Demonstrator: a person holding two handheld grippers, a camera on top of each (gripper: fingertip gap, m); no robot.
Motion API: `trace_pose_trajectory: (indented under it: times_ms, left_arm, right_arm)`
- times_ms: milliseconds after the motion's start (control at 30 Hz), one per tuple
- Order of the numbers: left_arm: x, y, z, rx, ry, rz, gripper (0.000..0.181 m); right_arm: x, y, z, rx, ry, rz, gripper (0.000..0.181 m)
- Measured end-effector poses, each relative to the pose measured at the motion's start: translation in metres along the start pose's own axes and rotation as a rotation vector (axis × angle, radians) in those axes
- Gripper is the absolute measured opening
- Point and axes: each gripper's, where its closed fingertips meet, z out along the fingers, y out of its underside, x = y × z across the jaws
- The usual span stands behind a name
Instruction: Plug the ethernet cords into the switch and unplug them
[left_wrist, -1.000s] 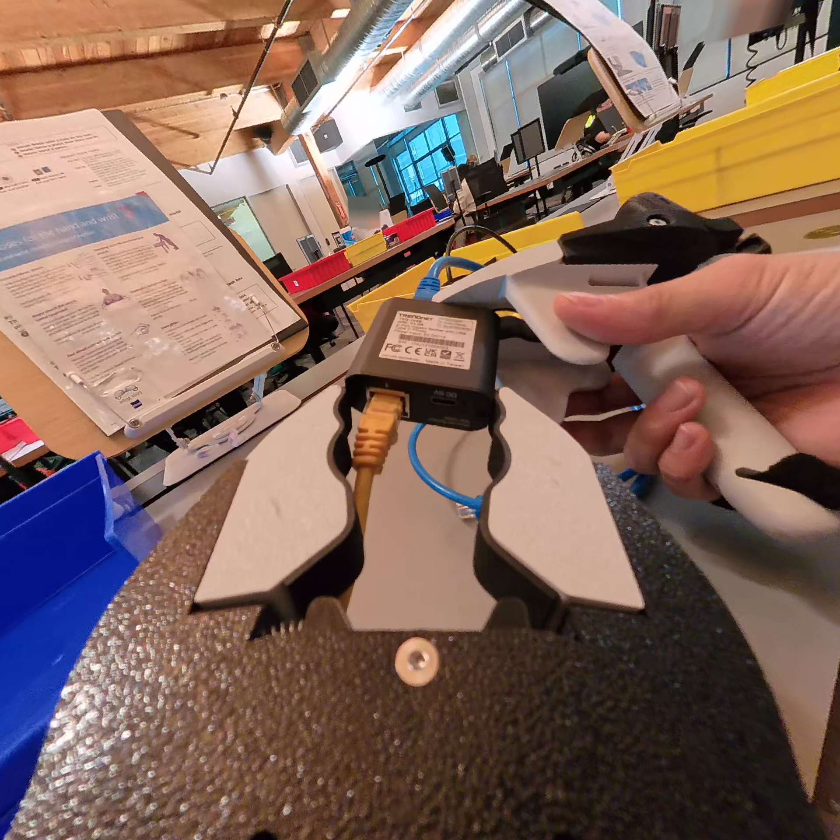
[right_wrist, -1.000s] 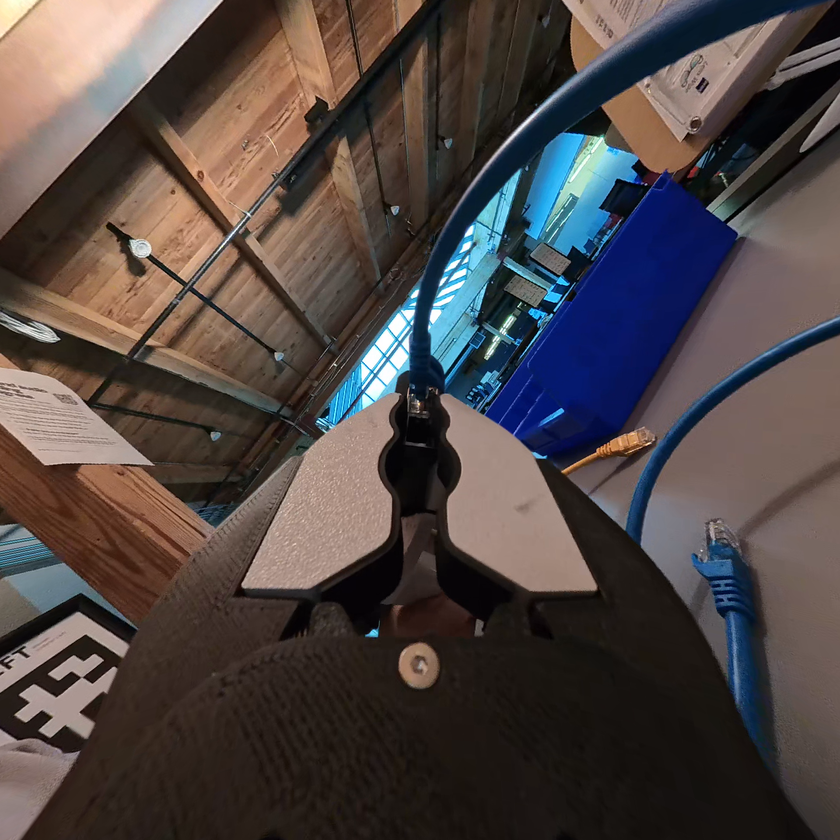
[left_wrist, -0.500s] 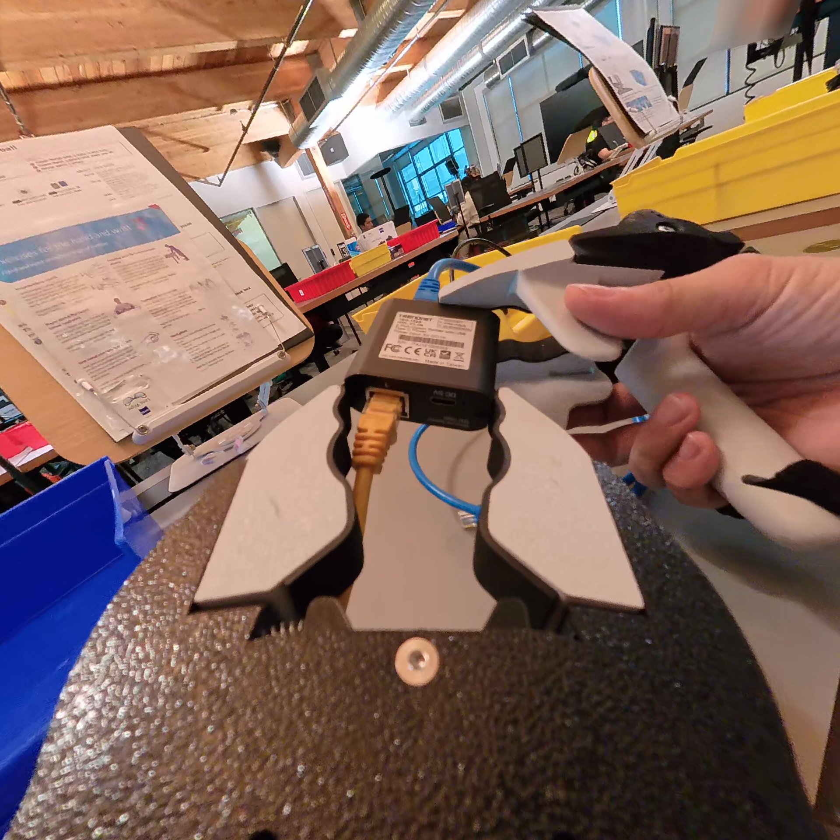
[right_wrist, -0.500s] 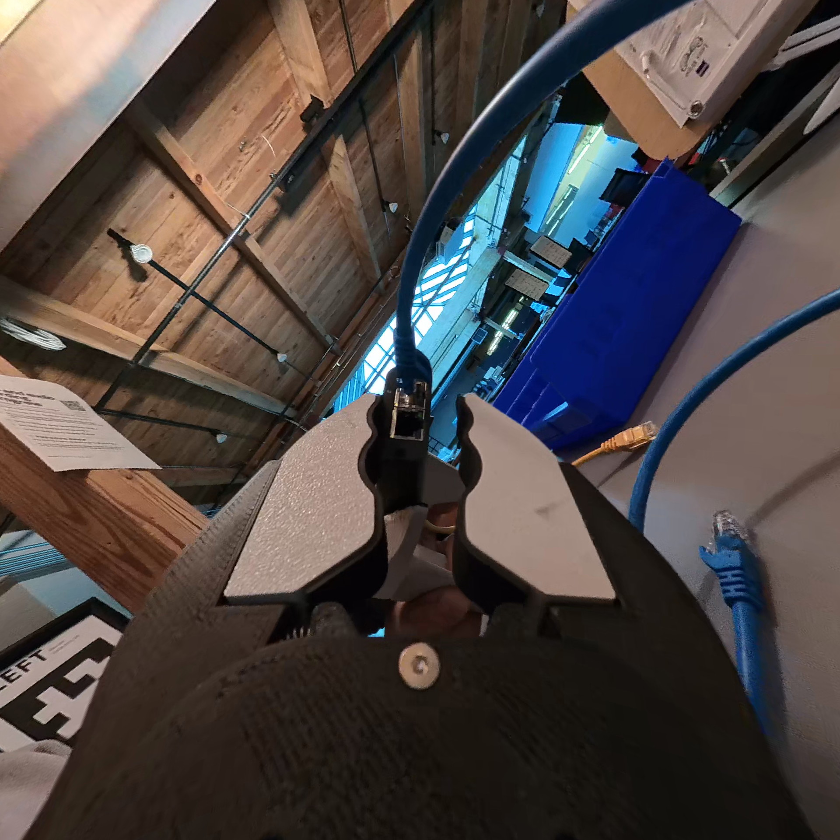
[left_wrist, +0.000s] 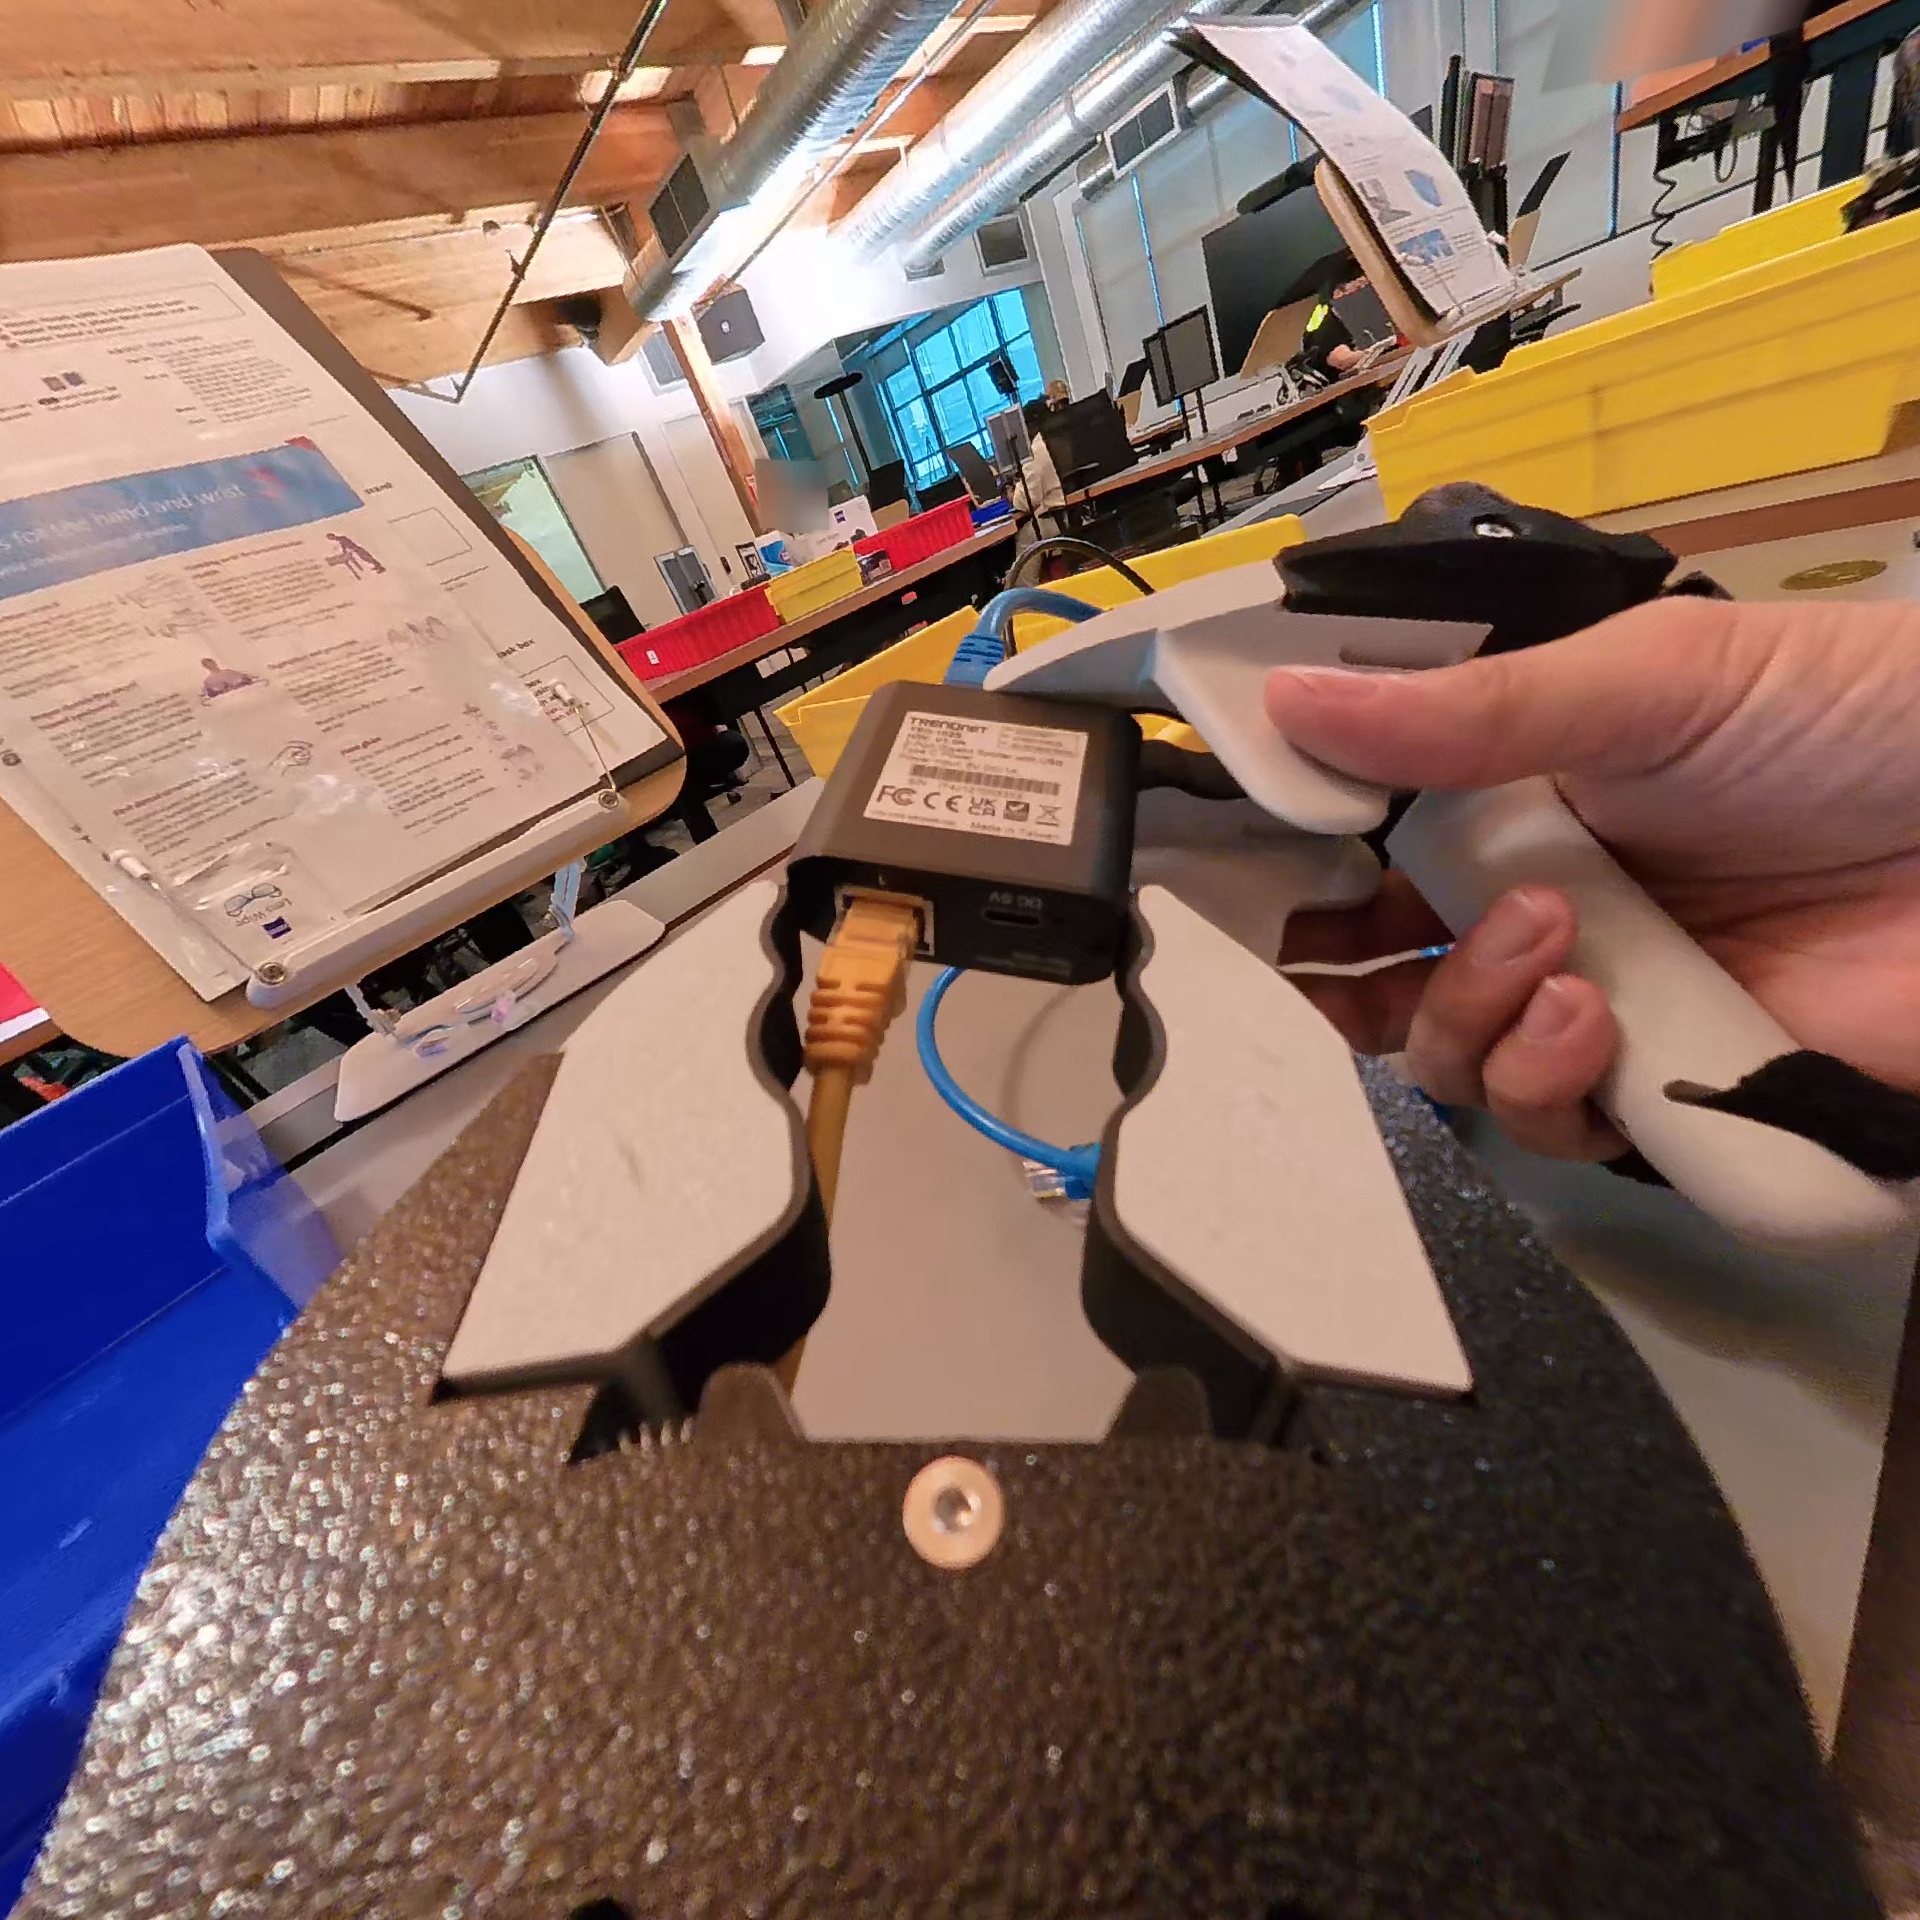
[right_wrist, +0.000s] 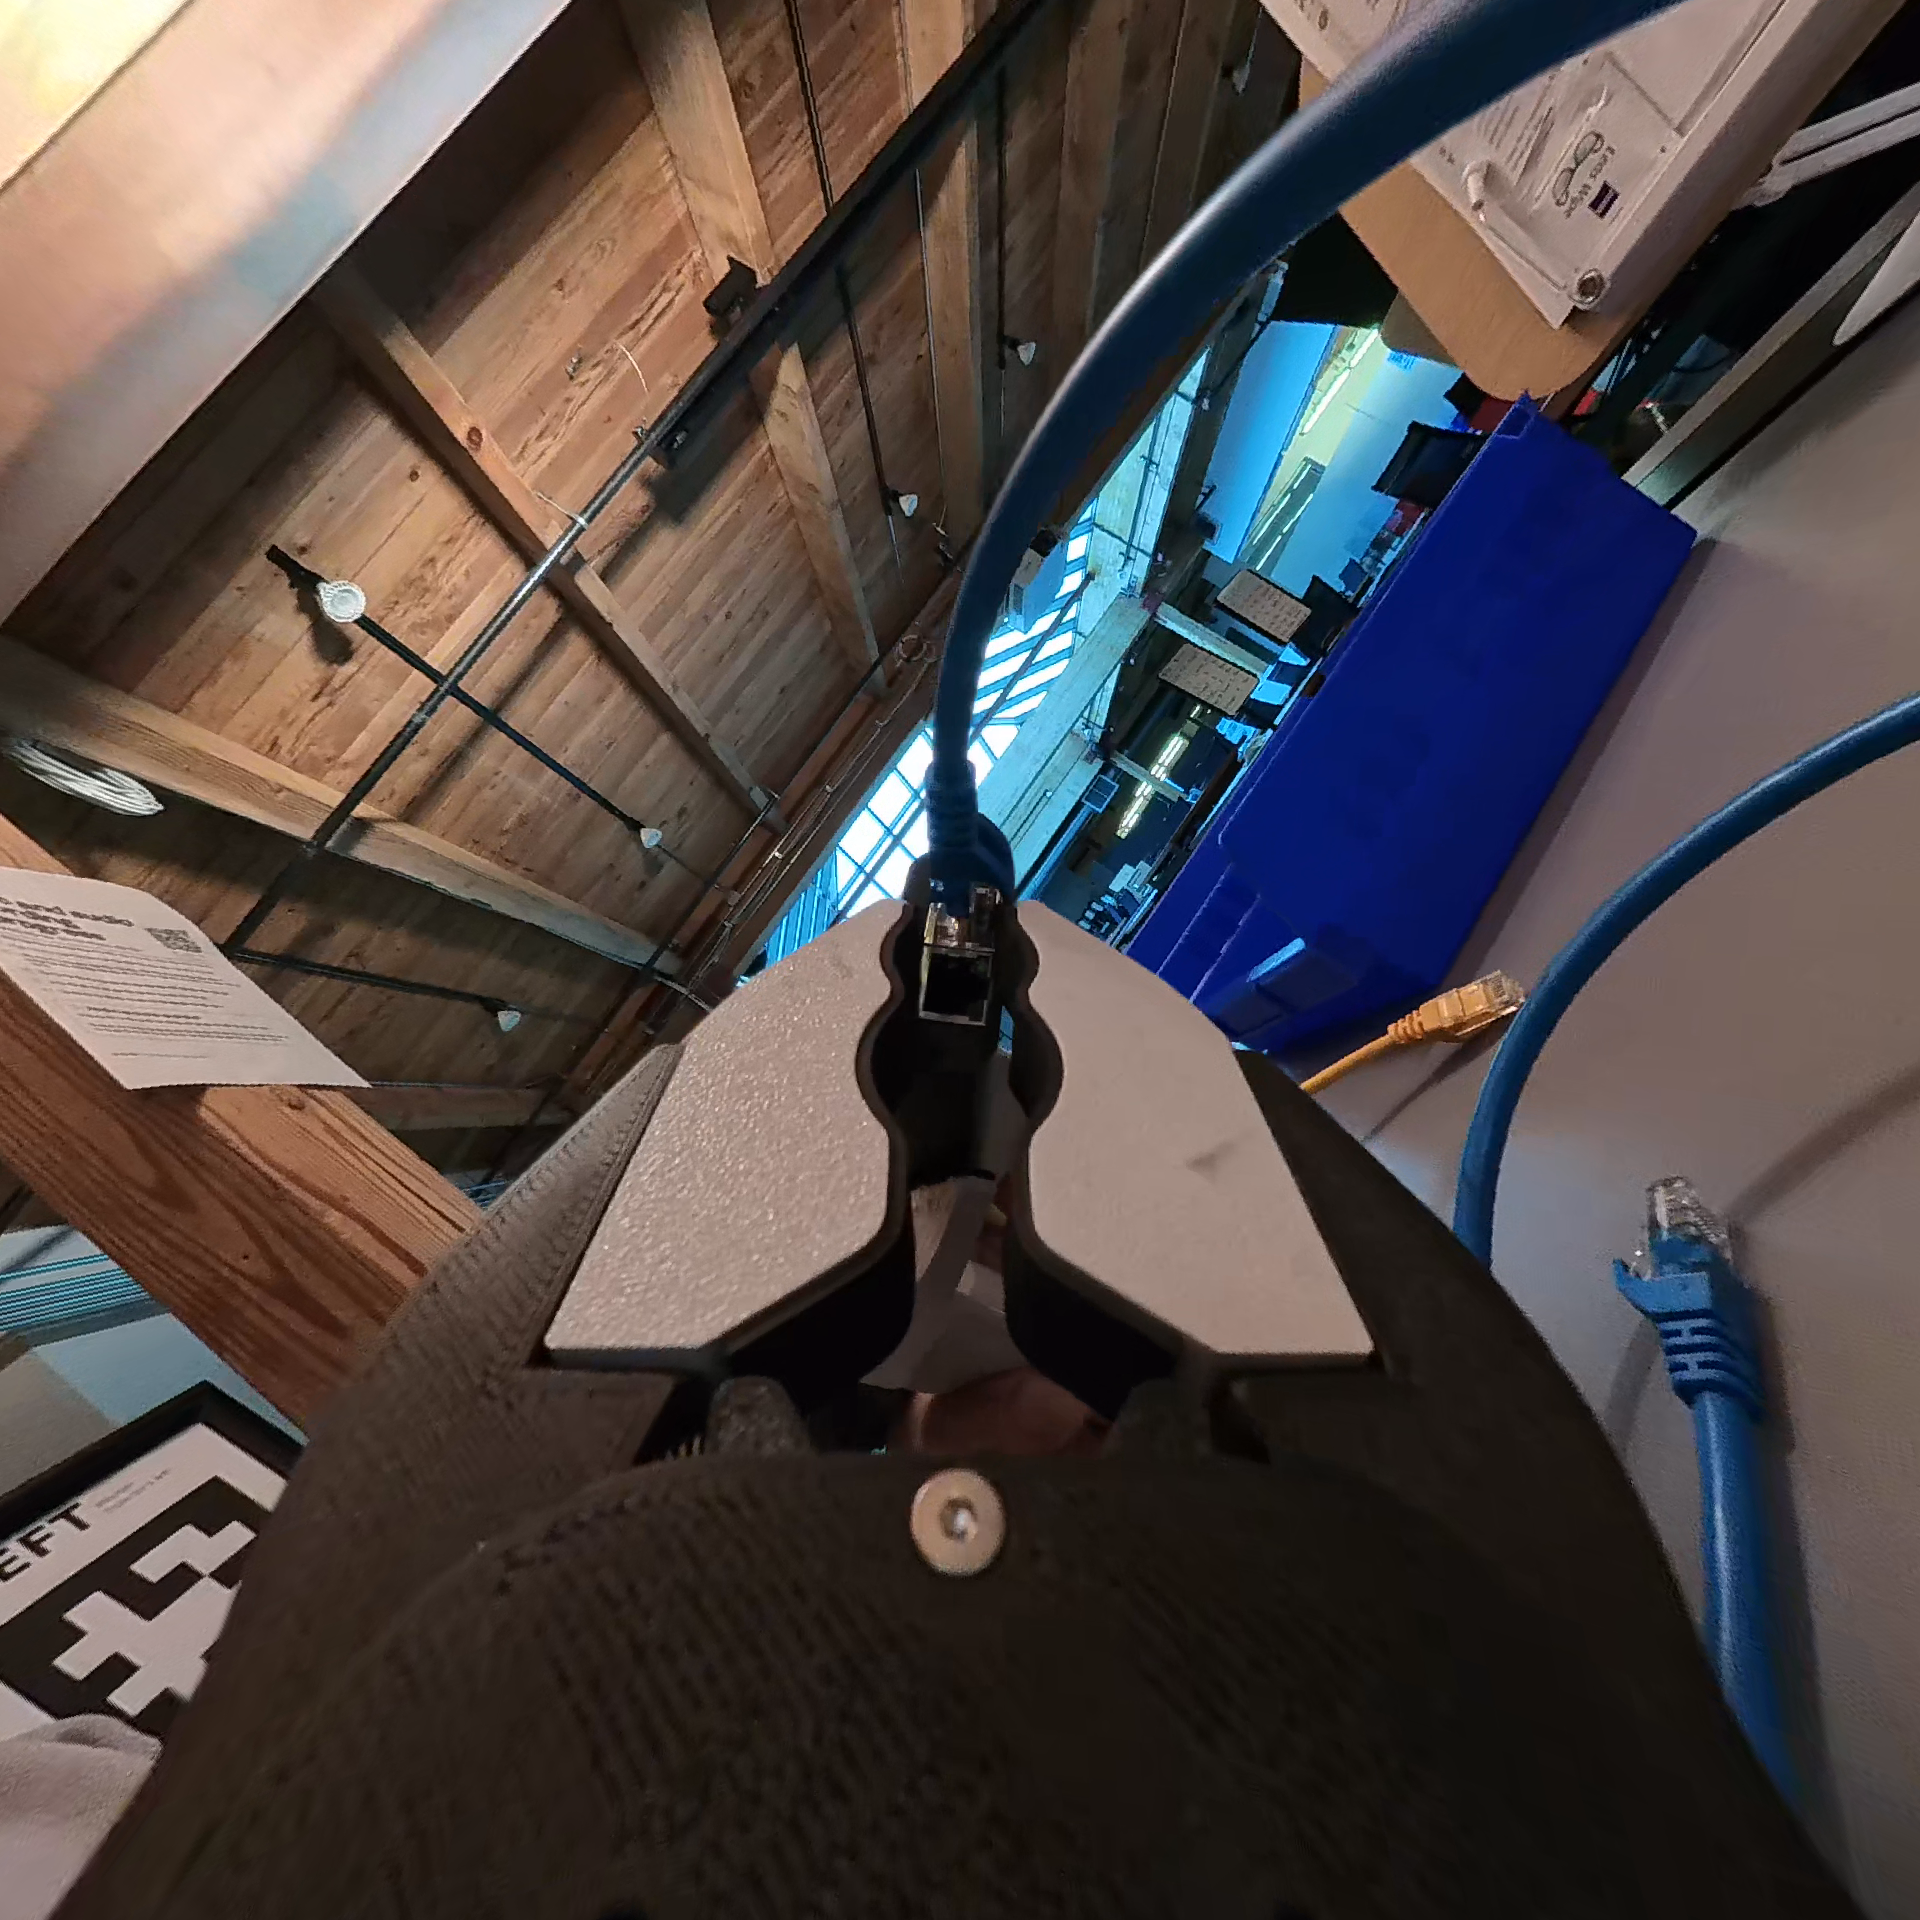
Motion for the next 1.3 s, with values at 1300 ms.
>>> trace_pose_trajectory:
  times_ms: [1300]
  left_arm:
    - [0.0043,0.0017,0.0029,-0.019,0.001,0.004,0.058]
  right_arm:
    - [0.0022,-0.0012,-0.0024,0.054,0.001,0.041,0.021]
